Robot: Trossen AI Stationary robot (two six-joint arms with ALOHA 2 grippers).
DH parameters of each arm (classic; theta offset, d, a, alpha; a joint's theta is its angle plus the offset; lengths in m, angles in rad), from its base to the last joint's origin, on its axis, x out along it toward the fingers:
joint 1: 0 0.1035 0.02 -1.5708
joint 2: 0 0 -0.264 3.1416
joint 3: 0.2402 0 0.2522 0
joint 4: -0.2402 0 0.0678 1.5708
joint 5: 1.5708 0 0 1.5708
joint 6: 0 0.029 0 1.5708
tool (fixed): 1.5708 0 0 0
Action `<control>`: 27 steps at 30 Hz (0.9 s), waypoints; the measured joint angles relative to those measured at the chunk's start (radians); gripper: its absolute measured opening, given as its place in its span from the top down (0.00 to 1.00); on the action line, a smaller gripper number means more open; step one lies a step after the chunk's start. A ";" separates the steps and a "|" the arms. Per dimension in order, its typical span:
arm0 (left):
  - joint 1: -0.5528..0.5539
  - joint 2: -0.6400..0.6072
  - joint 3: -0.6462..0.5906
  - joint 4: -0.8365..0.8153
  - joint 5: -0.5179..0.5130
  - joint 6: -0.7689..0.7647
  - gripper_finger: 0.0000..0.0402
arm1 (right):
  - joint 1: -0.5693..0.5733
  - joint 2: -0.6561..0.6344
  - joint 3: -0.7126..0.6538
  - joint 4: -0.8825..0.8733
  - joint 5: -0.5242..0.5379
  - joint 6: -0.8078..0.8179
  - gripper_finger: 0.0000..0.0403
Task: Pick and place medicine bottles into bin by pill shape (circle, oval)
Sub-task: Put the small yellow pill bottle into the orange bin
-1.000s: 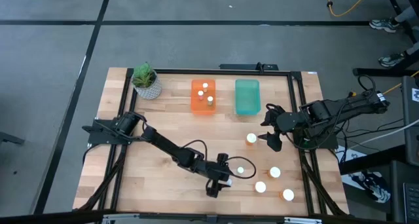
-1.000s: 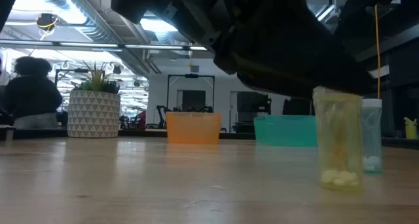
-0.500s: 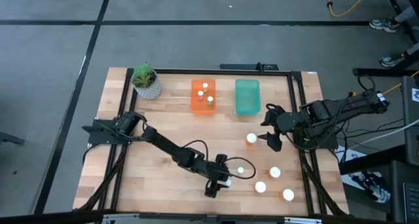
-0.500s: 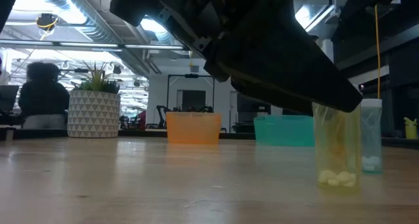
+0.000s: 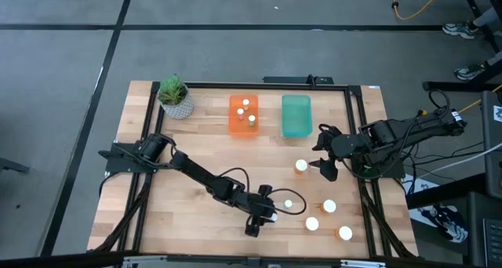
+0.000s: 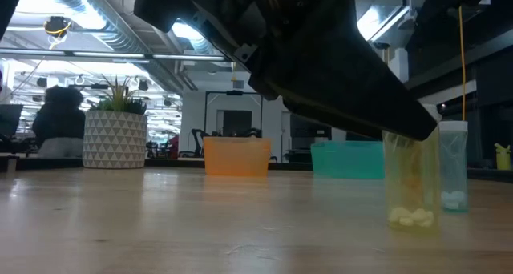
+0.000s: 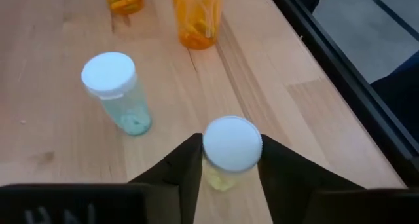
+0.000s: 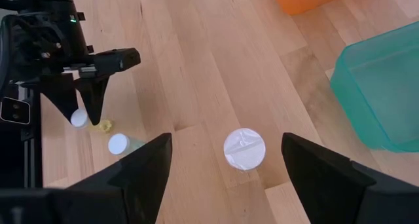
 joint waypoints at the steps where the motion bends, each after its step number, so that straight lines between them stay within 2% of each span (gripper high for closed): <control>1: 0.001 0.000 0.000 0.000 -0.003 0.001 0.70 | 0.000 0.000 0.000 0.000 0.000 0.000 0.28; 5: 0.015 -0.025 -0.002 -0.012 -0.006 0.024 0.73 | 0.000 0.000 0.000 0.000 0.000 0.001 0.28; 8: 0.031 -0.089 -0.002 -0.075 -0.008 0.073 0.73 | 0.000 0.000 0.000 -0.004 0.000 0.004 0.28; 12: 0.059 -0.206 -0.002 -0.261 -0.009 0.152 0.74 | 0.000 0.000 0.000 -0.008 0.000 0.004 0.28; 16: 0.098 -0.348 -0.001 -0.448 -0.066 0.236 0.74 | 0.000 0.000 0.000 -0.007 0.000 0.005 0.28; 21: 0.184 -0.505 -0.001 -0.612 -0.105 0.312 0.74 | 0.000 0.000 0.000 -0.006 0.000 0.005 0.28; 27: 0.347 -0.643 -0.035 -0.690 -0.100 0.407 0.74 | 0.000 0.000 0.000 -0.007 0.030 0.001 0.28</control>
